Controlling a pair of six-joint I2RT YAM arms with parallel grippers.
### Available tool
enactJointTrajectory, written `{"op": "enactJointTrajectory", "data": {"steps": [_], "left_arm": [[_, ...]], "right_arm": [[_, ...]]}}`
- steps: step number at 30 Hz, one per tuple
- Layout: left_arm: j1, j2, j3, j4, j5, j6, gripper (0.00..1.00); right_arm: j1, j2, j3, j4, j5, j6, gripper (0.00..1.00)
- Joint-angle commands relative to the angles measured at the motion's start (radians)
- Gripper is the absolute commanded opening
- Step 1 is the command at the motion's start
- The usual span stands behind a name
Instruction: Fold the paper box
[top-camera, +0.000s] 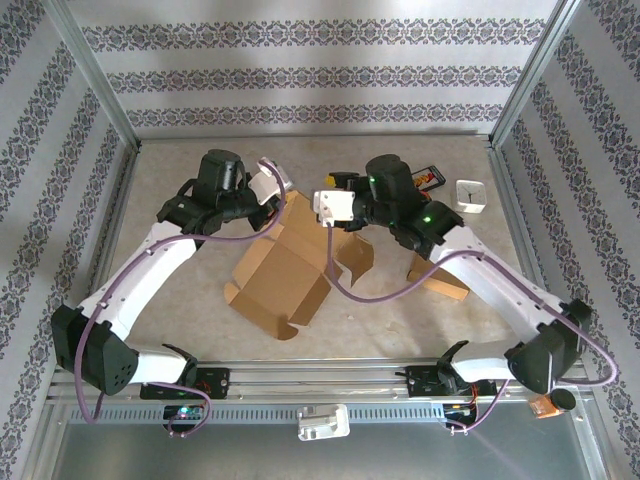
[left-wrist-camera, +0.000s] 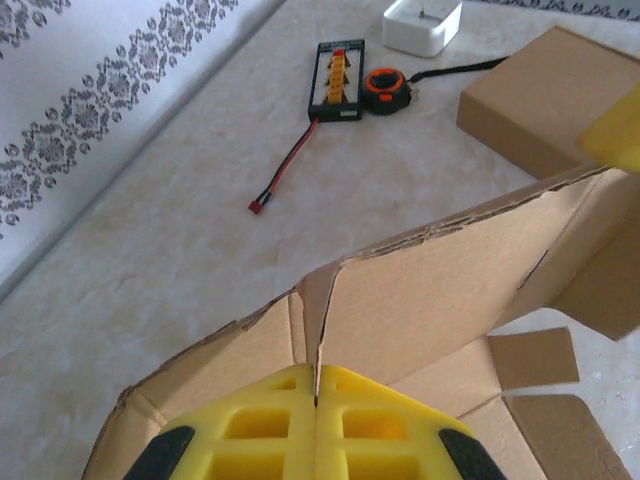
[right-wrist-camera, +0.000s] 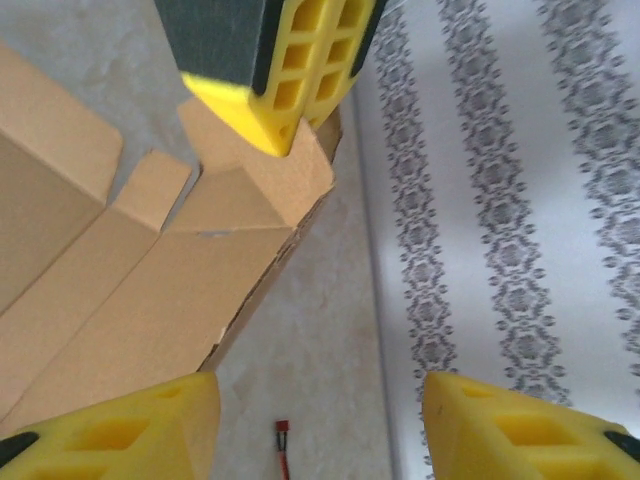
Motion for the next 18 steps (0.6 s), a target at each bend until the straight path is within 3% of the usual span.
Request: {"op": "enactJointTrajectory", "data": {"steps": [1, 7, 11, 15, 18], "left_arm": [[-0.013, 0.003, -0.009, 0.031, -0.024, 0.014, 0.0], [-0.013, 0.004, -0.042, 0.091, -0.04, -0.039, 0.0], [-0.013, 0.035, -0.04, 0.105, -0.073, -0.076, 0.0], [-0.013, 0.055, -0.046, 0.138, -0.097, -0.095, 0.0], [-0.013, 0.065, -0.036, 0.148, -0.083, -0.108, 0.0]], "right_arm": [[0.003, 0.041, 0.046, -0.006, 0.027, 0.033, 0.51], [0.026, 0.087, 0.076, -0.014, 0.085, 0.125, 0.52], [0.047, 0.062, 0.092, -0.023, 0.076, 0.246, 0.68], [0.048, -0.001, 0.119, -0.039, 0.013, 0.465, 0.78], [0.055, -0.017, 0.084, -0.039, -0.018, 0.518, 0.84]]}}
